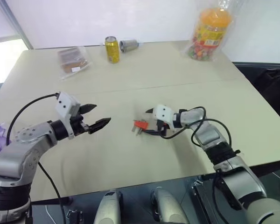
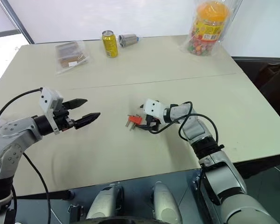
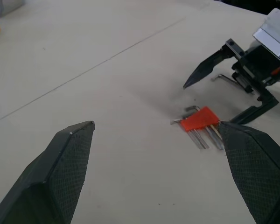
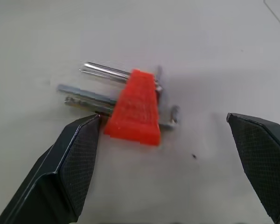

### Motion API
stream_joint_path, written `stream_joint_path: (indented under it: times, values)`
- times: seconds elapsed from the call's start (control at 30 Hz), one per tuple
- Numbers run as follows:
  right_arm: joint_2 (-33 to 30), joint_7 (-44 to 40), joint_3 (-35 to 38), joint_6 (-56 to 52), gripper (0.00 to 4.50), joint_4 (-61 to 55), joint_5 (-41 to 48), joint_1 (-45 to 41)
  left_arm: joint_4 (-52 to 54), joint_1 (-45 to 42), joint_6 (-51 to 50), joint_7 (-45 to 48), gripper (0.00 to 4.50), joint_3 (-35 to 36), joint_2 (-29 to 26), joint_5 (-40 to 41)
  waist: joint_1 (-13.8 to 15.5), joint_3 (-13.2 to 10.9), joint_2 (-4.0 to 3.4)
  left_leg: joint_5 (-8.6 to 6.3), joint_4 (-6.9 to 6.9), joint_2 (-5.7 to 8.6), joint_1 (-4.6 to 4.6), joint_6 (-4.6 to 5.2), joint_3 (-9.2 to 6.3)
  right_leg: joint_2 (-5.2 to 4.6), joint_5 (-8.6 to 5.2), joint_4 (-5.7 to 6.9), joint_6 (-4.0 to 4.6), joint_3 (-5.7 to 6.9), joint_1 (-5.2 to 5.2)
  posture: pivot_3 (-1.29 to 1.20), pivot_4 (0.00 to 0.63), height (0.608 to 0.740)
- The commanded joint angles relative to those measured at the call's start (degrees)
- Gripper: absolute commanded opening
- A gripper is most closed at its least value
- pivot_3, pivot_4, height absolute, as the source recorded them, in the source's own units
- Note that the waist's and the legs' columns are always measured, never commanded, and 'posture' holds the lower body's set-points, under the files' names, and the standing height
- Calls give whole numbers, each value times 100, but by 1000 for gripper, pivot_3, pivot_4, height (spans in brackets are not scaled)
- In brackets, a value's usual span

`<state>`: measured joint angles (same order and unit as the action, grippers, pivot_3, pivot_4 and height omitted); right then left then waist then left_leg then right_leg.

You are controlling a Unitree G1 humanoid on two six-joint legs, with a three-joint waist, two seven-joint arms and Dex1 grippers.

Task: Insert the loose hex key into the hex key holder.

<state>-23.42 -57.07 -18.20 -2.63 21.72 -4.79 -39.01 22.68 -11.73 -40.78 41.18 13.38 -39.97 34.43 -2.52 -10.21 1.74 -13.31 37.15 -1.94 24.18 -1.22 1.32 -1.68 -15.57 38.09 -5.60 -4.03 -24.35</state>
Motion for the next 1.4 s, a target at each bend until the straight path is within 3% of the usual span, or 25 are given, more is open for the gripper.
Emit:
stream_joint_path:
  times: [0.03,0.4,0.7,0.9,1.0,1.17,1.3,1.4]
  values:
    - [-32,22,-92,-44,4500,-133,-113,57,180,19,147,-49,4404,195,-52,27,2,0,0,0,0,0,0,0,0,0,0,0,0,0,0,0,150,740]
    - [-318,137,89,-707,4500,-410,-80,435,176,-12,287,-158,4404,41,-4,-55,49,2,1,0,2,3,-1,0,-1,-4,0,-1,0,1,5,0,150,740]
    - [7,552,336,-1836,4500,-653,302,662,25,-191,449,-161,4404,-147,20,-181,112,4,3,0,3,4,-16,0,2,-2,-1,-2,1,0,19,0,150,740]
    - [197,679,343,-2218,4500,-563,369,602,12,-205,524,-213,4404,-154,34,-227,65,4,3,-1,-12,0,-88,1,4,3,-13,-12,21,-1,86,0,150,740]
    - [240,722,302,-2293,3587,-573,373,648,38,-172,552,-247,4500,-119,39,-237,10,4,3,-1,-13,-1,-91,1,1,4,-13,-13,22,-1,91,0,150,740]
    - [271,757,217,-2199,1088,-556,372,717,70,-127,584,-309,4500,-72,70,-267,5,5,4,-1,-12,-1,-91,1,-2,4,-13,-13,21,0,92,0,150,740]
    - [249,798,130,-1959,1056,-533,296,696,68,-127,595,-330,4500,-79,95,-285,1,5,4,-1,-12,-1,-91,1,-2,3,-13,-13,21,0,92,0,150,740]
    - [73,1133,98,-1072,1056,-665,-45,666,50,-133,589,-322,4500,-109,112,-269,1,5,3,-1,-13,-2,-91,1,-2,3,-13,-14,22,0,92,0,150,740]
